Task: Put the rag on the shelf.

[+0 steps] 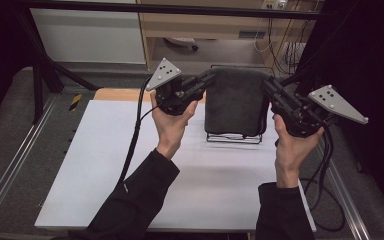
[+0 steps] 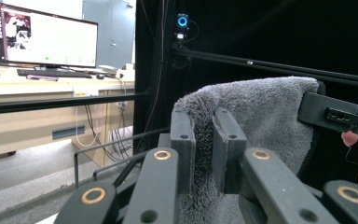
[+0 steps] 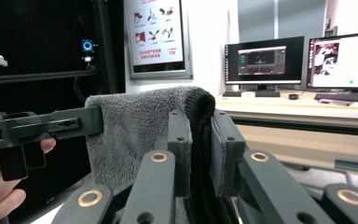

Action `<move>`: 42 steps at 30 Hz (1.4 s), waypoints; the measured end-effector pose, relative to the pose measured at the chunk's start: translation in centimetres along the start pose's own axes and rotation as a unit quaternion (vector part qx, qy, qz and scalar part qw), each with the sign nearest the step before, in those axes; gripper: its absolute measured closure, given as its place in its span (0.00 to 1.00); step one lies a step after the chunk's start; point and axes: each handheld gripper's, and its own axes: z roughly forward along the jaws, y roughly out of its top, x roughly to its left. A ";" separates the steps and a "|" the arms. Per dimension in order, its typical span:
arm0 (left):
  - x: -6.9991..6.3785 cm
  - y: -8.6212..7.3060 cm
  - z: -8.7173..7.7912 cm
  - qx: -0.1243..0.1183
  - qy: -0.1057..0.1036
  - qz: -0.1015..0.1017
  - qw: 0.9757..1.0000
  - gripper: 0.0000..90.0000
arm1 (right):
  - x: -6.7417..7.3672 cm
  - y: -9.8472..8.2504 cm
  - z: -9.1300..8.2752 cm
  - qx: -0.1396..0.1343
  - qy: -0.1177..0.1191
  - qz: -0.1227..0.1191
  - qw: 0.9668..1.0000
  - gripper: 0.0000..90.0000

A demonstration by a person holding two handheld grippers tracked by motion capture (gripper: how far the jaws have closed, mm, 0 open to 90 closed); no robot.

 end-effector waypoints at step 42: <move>1.8 8.0 6.6 -0.049 0.014 0.000 0.999 0.89 | -4.6 7.8 5.6 -0.049 -0.029 -0.011 0.998 0.90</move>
